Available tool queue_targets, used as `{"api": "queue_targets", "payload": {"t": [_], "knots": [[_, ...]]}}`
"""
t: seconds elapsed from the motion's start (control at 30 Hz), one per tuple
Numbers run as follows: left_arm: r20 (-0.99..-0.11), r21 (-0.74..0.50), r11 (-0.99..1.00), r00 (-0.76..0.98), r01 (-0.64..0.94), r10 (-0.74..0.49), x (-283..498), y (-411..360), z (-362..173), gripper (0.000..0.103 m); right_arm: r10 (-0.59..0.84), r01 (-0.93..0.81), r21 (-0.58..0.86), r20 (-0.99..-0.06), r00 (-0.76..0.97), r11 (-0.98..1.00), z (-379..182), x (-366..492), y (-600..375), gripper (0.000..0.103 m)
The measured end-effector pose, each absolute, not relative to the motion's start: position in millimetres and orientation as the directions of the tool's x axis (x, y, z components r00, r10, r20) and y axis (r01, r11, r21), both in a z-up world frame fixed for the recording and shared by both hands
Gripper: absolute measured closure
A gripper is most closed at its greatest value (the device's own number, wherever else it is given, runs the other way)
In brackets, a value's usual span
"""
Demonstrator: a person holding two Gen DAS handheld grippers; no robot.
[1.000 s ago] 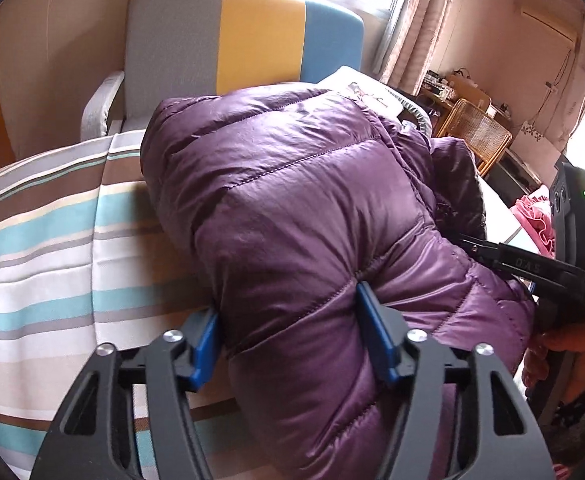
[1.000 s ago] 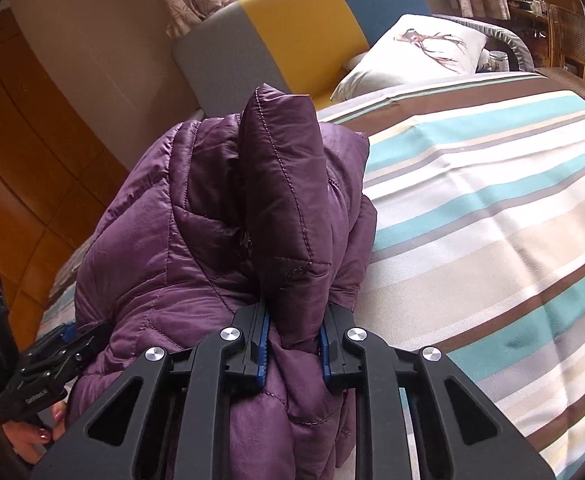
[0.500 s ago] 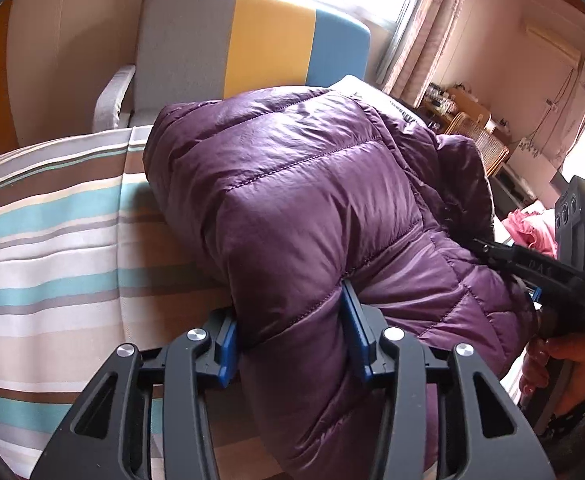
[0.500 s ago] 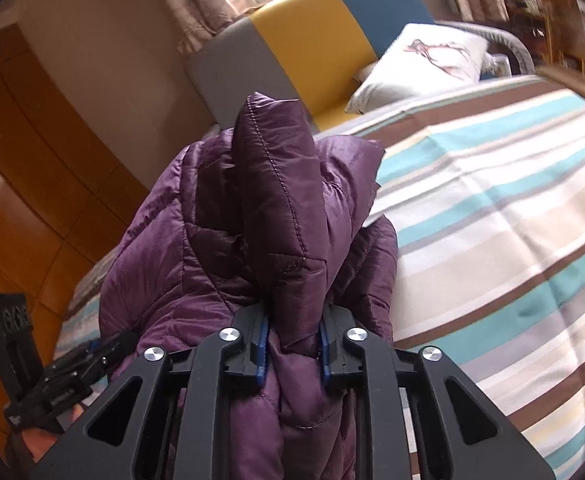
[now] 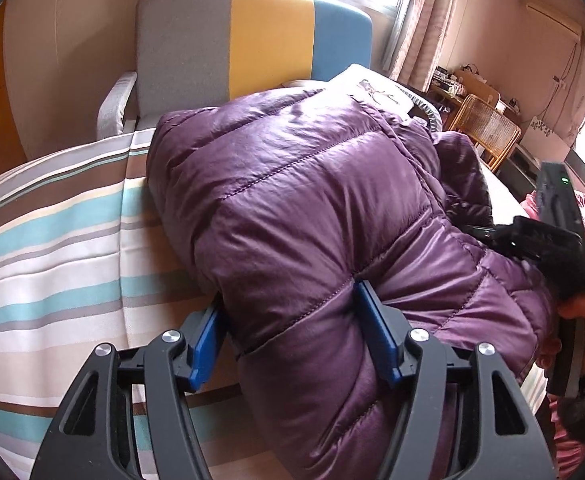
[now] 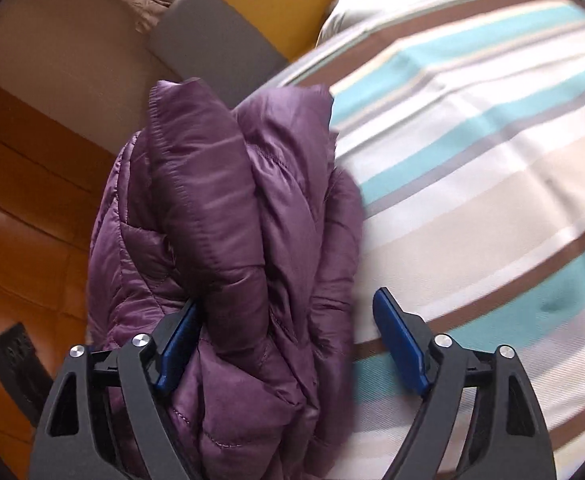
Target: Fold large clothes
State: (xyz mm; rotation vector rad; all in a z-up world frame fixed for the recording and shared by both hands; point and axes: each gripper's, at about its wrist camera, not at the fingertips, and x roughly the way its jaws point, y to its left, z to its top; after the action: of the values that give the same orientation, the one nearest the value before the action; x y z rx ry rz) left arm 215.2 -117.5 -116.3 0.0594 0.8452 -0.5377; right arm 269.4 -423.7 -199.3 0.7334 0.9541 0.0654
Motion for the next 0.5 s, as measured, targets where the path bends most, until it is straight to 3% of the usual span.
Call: {"api": "queue_targets", "payload": {"t": [0.03, 0.1, 0.2, 0.3, 0.5], "knots": [[-0.725, -0.159, 0.866, 0.540, 0.473, -0.428, 215, -119, -116, 0.040, 0.370, 0.245, 0.602, -0.711, 0.599, 0.760, -200, 271, -422, 0.030], [-0.723, -0.160, 0.868, 0.543, 0.470, -0.428, 214, -121, -117, 0.040, 0.396, 0.218, 0.617, -0.697, 0.598, 0.756, -201, 273, -417, 0.052], [-0.713, -0.144, 0.868, 0.558, 0.475, -0.424, 211, -124, -116, 0.042, 0.353, 0.180, 0.572, -0.692, 0.629, 0.801, -191, 268, -406, 0.069], [-0.693, -0.136, 0.866, 0.578, 0.482, -0.430, 203, -124, -111, 0.049, 0.296, 0.169, 0.518, -0.693, 0.657, 0.839, -179, 259, -395, 0.075], [-0.672, -0.146, 0.868, 0.596, 0.475, -0.439, 194, -116, -98, 0.059, 0.230, 0.158, 0.475, -0.657, 0.718, 0.866, -157, 238, -373, 0.077]]}}
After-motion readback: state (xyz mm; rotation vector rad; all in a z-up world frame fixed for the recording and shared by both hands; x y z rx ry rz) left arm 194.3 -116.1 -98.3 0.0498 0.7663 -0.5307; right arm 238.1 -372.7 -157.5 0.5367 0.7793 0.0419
